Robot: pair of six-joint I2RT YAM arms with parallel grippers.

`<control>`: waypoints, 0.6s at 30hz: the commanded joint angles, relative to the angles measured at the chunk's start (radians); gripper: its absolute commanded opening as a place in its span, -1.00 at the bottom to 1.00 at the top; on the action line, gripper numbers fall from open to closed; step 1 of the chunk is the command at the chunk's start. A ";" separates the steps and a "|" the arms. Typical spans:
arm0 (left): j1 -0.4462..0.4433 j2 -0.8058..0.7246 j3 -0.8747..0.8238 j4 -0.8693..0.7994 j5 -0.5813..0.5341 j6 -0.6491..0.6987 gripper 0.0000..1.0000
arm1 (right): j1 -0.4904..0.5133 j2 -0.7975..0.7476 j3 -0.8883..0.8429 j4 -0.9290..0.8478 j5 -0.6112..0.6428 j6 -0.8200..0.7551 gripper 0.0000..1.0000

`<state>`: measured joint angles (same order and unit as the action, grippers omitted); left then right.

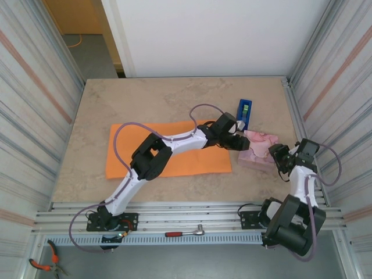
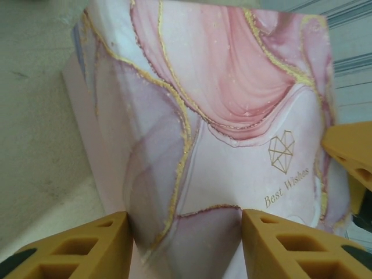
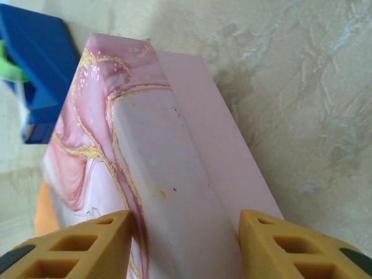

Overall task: Wrap the gift box in paper
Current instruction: Pick up the gift box from the middle-right of the table.

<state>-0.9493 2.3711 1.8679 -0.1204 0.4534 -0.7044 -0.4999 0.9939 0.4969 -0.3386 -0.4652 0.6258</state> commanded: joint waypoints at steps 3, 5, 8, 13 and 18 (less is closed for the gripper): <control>-0.029 -0.192 -0.130 0.124 0.090 0.007 -0.01 | 0.137 -0.183 0.018 -0.075 -0.099 0.130 -0.10; -0.029 -0.259 -0.200 0.162 0.083 -0.001 -0.01 | 0.215 -0.237 0.027 -0.081 -0.059 0.182 -0.11; -0.022 -0.370 -0.303 0.204 0.059 -0.007 -0.01 | 0.361 -0.276 0.053 -0.087 0.040 0.248 -0.11; 0.015 -0.526 -0.460 0.267 0.028 -0.023 -0.02 | 0.592 -0.246 0.095 -0.023 0.185 0.346 -0.12; 0.084 -0.664 -0.593 0.272 0.017 -0.011 -0.02 | 0.815 -0.129 0.164 0.049 0.343 0.388 -0.12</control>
<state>-0.8429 1.8172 1.2972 -0.0540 0.3492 -0.7231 0.2012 0.8104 0.6235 -0.3557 -0.1013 0.9356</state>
